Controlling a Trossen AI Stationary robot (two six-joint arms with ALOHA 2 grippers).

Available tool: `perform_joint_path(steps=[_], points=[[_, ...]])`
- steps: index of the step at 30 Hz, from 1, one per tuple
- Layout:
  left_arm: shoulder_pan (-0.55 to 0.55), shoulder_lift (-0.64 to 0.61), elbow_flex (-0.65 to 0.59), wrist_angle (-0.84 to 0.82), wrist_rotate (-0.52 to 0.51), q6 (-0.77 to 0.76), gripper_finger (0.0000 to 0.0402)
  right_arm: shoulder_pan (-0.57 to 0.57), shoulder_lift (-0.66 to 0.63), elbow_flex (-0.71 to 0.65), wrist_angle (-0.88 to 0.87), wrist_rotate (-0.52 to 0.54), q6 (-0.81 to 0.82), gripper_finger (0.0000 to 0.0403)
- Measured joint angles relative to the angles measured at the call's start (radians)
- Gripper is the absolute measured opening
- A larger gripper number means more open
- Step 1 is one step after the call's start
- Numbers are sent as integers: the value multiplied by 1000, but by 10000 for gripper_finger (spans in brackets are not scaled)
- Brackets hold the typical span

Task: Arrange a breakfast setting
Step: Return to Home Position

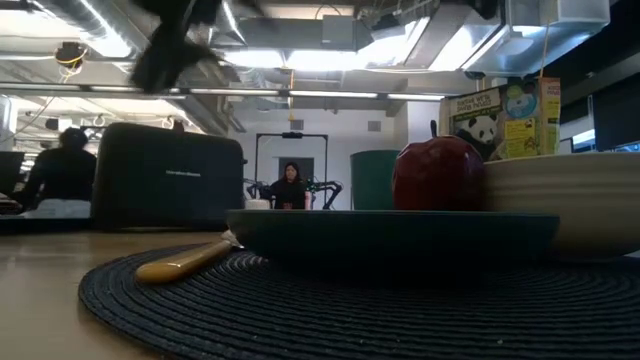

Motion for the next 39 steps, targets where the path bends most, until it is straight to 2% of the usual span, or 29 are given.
perform_joint_path(steps=[4, 7, 9, 11, 12, 15, 17, 21, 25, 28, 31, 35, 39], points=[[65, -144, 0, 165, -27, 444, 189, 4, -95, -218, 438, -150, -2, 195], [104, -245, 0, 343, -12, 857, 165, 44, -129, -344, 745, -150, -4, 145], [132, -309, 2, 394, 15, 1062, 138, 62, -142, -381, 818, -129, -7, 87], [171, -368, 2, 375, 39, 1159, 105, 62, -159, -388, 764, -110, -24, 28], [194, -395, 2, 344, 57, 1179, 86, 62, -171, -388, 723, -112, -39, 15], [274, -458, 1, 231, 141, 1181, 24, 60, -222, -388, 609, -105, -85, 19], [323, -481, 1, 178, 226, 1185, 8, 58, -266, -388, 553, -84, -130, 10], [362, -525, -15, 150, 302, 1272, 2, 58, -386, -387, 471, -69, -190, 6], [382, -598, -137, 196, 314, 1338, 1, 58, -504, -445, 433, -67, -209, 1], [400, -668, -274, 270, 346, 1291, 1, 58, -591, -551, 493, -3, -177, 1], [411, -761, -383, 226, 396, 1311, 2, 57, -644, -683, 598, -11, -107, 2], [410, -843, -486, 174, 440, 1324, 2, 59, -675, -807, 674, -50, -106, 1], [410, -941, -547, 181, 436, 1315, 2, 58, -691, -863, 687, 12, -122, 0]])
